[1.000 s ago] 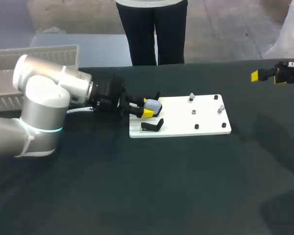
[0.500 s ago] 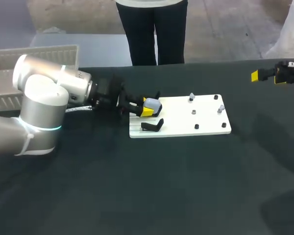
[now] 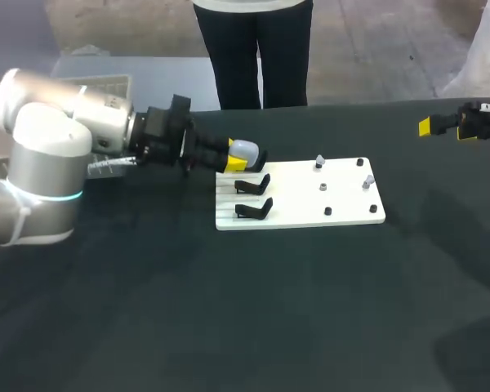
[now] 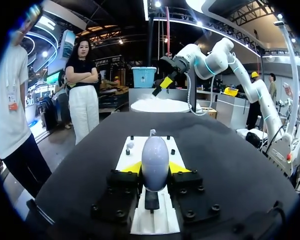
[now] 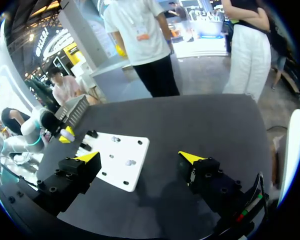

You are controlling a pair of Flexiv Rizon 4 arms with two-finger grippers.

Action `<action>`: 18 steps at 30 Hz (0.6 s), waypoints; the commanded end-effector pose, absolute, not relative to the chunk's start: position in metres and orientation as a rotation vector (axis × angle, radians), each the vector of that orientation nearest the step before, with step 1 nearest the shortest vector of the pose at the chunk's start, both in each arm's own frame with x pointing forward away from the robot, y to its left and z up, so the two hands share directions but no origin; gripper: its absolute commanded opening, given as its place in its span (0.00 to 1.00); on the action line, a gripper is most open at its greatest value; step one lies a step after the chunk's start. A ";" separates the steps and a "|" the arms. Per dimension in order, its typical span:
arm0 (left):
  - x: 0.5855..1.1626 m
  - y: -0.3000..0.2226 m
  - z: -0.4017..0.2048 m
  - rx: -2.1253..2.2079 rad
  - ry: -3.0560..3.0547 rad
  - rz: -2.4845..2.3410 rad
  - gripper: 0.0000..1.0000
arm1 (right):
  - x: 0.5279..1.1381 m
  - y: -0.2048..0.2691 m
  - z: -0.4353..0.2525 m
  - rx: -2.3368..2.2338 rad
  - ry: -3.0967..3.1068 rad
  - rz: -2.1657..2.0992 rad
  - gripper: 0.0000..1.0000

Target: Pick up each earbud case from the left stands, insert the matching earbuds, close the lid, and place the case in the box.

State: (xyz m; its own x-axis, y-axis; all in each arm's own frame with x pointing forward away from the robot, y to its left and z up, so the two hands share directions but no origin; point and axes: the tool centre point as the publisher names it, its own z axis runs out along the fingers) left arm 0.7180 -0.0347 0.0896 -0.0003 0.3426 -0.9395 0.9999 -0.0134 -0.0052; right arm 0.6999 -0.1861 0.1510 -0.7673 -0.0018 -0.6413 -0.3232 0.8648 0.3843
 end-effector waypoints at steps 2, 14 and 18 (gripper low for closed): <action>0.718 -0.043 0.102 1.449 1.454 -0.998 0.00 | 0.701 -0.166 0.149 -0.319 2.344 0.660 1.00; 0.736 -0.080 0.117 1.460 1.445 -0.965 0.00 | 0.703 -0.089 0.148 -0.516 2.403 0.675 1.00; 0.737 -0.093 0.122 1.450 1.447 -0.962 0.00 | 0.702 -0.066 0.149 -0.584 2.410 0.694 1.00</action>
State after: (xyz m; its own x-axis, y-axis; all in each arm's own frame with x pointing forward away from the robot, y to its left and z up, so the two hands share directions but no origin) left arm 0.7318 -0.0814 0.1221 0.0361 0.3351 -0.9415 0.9982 0.0337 0.0502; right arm 0.6906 -0.0781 0.1510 -0.7427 -0.2347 -0.6271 -0.5213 0.7905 0.3216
